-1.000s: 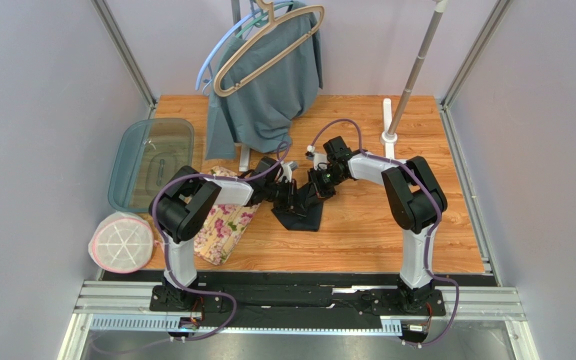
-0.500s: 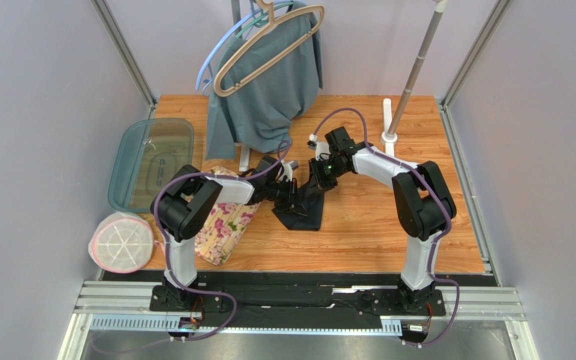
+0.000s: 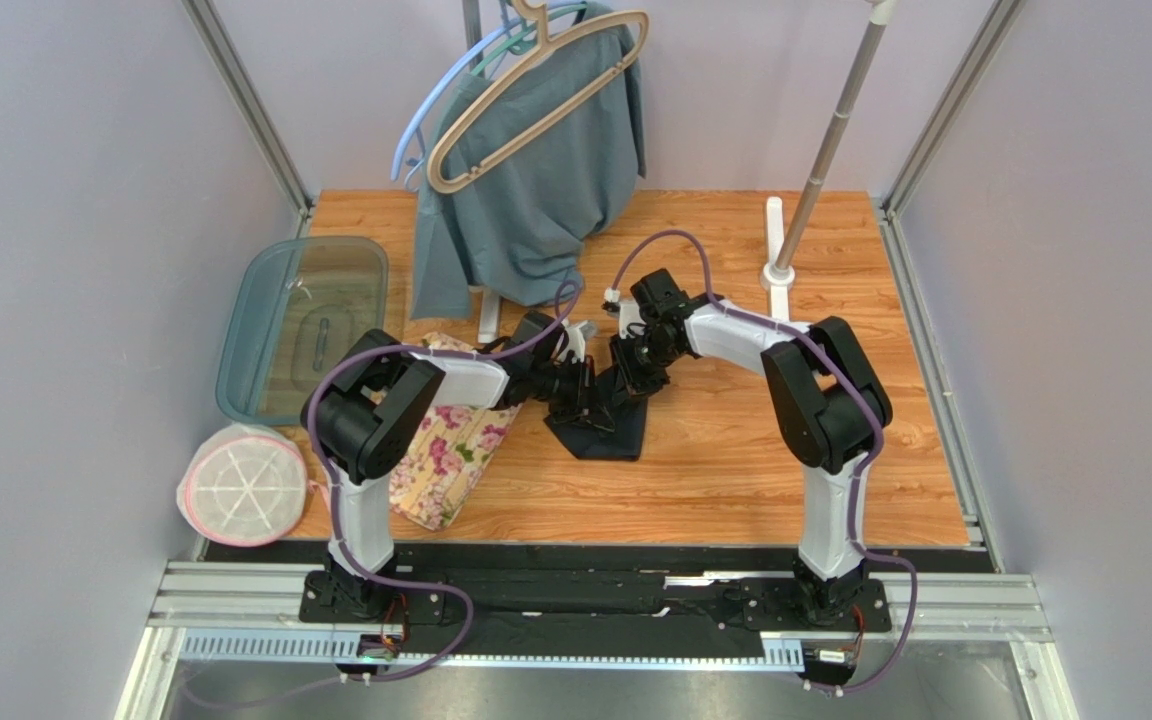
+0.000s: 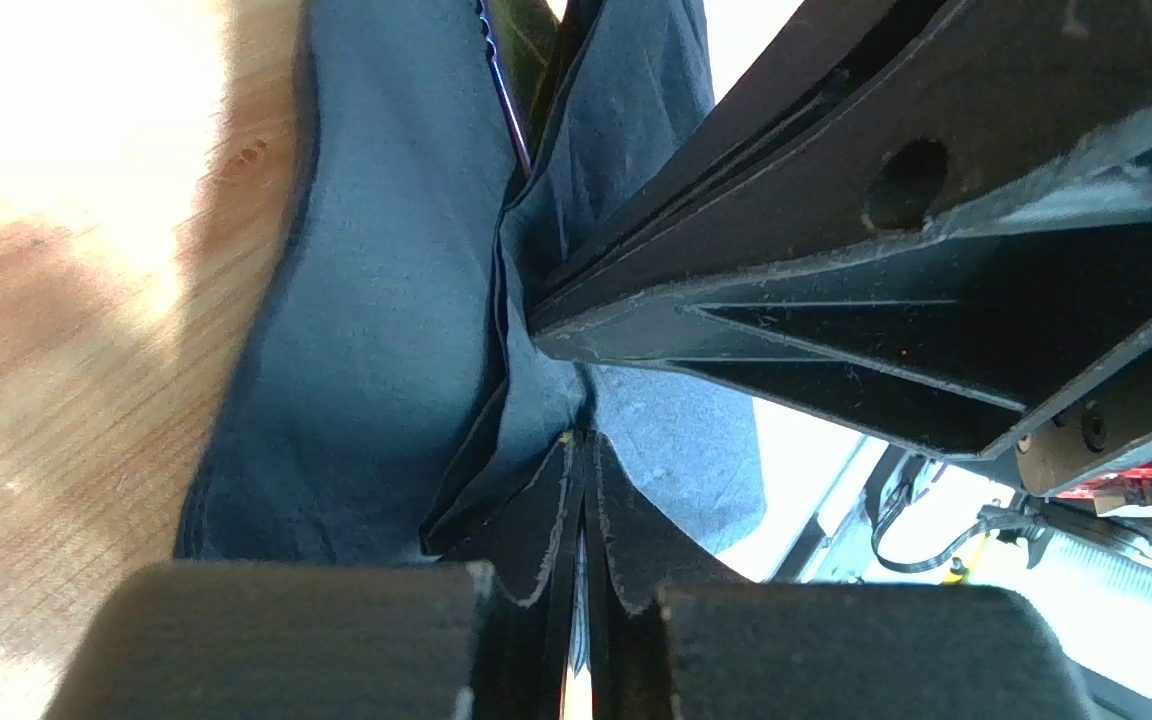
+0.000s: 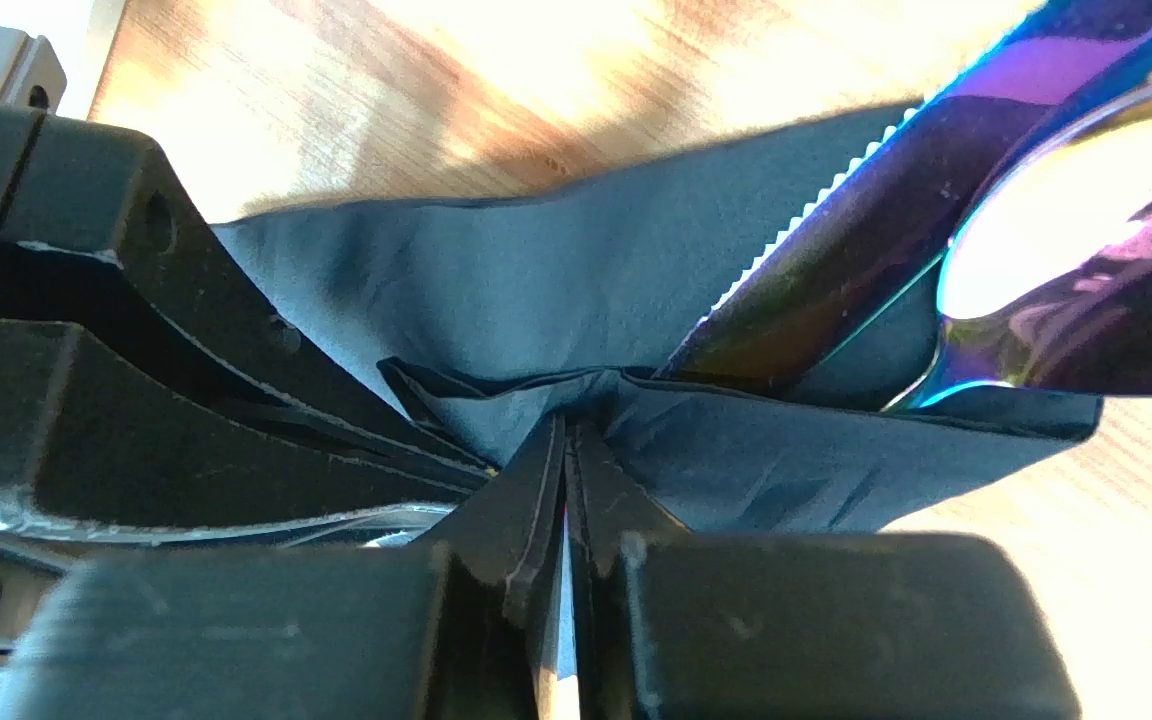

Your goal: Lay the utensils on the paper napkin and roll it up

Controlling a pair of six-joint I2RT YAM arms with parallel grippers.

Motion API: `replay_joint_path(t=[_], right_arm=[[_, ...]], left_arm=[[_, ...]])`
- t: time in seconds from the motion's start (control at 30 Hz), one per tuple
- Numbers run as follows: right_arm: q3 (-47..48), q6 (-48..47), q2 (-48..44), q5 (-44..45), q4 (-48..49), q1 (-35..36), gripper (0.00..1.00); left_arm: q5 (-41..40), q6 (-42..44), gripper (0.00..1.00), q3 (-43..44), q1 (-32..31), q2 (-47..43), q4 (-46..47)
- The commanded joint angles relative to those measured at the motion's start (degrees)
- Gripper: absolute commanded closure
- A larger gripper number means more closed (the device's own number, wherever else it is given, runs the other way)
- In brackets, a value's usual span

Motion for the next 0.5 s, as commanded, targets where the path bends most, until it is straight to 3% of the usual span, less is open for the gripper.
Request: replay_joint_path(t=[0.0,0.1,0.23,0.47], right_arm=[[0.1,-2.8,2.8,4.5,1.2,0.8,0.95],[-0.8,-4.3,3.9,6.0,1.5,1.0,0.96],[-1.6,-5.5,4.3,6.3,1.5,1.0,0.96],[-1.9,-5.1,4.4,3.6,2.0,0.6,0.97]], left_arm=[[-5.7,2.2,0.94,0.2,0.6,1.4,-2.8],[-5.2,2.7,0.90,-0.3,0.6,-0.6,-2.1],[-2.1,2.6,0.78,-2.1,0.5,-6.2,1.0],[0.6,-0.3,0.77,-1.6,-1.6,-6.0,3.8]])
